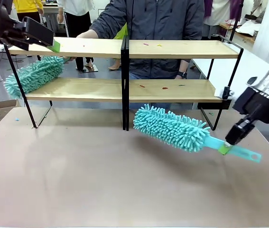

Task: Clean the shelves.
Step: Clean a randomly selected level of the Shelf with the Duster.

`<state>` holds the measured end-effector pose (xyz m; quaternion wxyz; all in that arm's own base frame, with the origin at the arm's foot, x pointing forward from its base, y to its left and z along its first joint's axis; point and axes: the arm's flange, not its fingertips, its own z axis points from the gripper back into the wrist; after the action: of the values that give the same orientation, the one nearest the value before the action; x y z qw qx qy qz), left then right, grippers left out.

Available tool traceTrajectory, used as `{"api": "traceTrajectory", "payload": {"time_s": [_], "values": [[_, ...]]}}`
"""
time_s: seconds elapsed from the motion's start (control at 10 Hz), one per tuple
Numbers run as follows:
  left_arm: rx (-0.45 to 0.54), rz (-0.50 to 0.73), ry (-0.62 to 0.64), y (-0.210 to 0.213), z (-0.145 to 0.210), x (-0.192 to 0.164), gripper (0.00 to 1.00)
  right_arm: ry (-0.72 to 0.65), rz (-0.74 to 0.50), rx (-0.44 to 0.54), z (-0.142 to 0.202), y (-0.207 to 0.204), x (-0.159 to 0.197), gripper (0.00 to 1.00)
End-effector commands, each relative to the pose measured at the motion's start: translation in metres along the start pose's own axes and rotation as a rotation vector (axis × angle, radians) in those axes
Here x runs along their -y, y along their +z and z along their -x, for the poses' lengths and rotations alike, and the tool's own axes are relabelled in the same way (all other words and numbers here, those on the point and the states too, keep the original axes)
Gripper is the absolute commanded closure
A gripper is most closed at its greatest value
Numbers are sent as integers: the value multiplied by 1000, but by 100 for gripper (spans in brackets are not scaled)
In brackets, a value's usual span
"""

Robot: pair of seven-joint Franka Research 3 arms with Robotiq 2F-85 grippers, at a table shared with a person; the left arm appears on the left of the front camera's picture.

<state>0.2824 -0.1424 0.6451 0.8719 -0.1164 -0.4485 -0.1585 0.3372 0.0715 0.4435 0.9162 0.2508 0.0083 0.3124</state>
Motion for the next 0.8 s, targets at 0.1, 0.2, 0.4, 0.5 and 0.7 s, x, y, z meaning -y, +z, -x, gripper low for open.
{"api": "traceTrajectory", "payload": {"time_s": [0.1,0.2,0.4,0.5,0.7], "values": [[11,5,1,1,0,-1,0,0,0,0,0,0,0,88],[11,5,1,1,0,-1,0,-63,28,40,-7,-2,8,88],[11,5,1,1,0,-1,0,-97,-25,144,-32,-16,23,88],[11,5,1,1,0,-1,0,-104,-20,129,-40,-21,27,88],[11,5,1,1,0,-1,0,-121,-48,47,-55,-36,43,88]]}}
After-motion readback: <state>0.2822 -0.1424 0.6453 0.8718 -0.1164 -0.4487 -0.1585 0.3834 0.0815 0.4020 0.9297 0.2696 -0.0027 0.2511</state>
